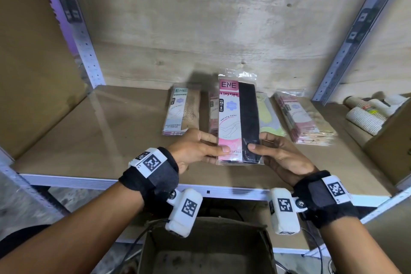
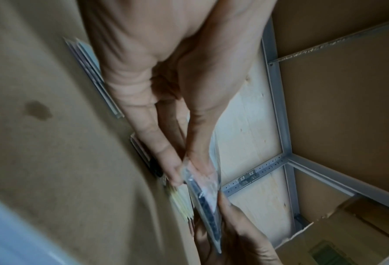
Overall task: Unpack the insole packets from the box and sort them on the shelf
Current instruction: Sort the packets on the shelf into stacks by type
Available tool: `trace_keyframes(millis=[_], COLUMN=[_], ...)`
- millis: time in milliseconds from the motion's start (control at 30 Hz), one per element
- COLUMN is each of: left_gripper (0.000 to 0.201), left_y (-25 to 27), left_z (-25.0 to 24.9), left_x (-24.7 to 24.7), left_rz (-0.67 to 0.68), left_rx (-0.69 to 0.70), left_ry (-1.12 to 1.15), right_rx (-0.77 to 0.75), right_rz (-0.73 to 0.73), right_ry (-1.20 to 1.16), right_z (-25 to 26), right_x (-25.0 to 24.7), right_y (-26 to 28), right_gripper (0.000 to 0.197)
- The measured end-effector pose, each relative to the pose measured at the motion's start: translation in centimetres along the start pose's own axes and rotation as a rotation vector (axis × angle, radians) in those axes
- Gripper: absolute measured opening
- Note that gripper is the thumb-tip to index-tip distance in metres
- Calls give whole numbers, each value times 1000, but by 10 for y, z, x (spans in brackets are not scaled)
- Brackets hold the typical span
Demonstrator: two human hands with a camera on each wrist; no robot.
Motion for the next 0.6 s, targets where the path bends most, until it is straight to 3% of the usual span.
trace_keyframes(millis=[67, 300, 367, 500, 600], left_gripper=[33, 26, 13, 15, 24], left_y=[-1, -6, -11, -27, -43], left_z=[2, -3, -11, -34, -51], left_x=[6, 14, 10, -1, -12], left_rz=[-28, -54, -64, -168, -270], left_rx=[7, 62, 84, 147, 166], left_ry=[15, 29, 18, 10, -13], right_rx=[4, -47, -91, -250, -312], right_rz=[19, 71, 5, -286, -319], right_ry=[15, -85, -36, 142, 177], right_z=[0, 6, 12, 34, 50], right_x=[-6, -13, -9, 8, 22], right_y=[2, 1, -4, -23, -40], right_gripper=[32, 24, 25, 42, 26])
Point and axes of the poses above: each hand's wrist, its own y-axis away from the middle knuckle, its own x-axis out of the palm, z = x × y, the point moved 2 cm from there along -y, towards the middle knuckle, and after that the axes turned 7 degrees about -z, right-handed, at the moved point
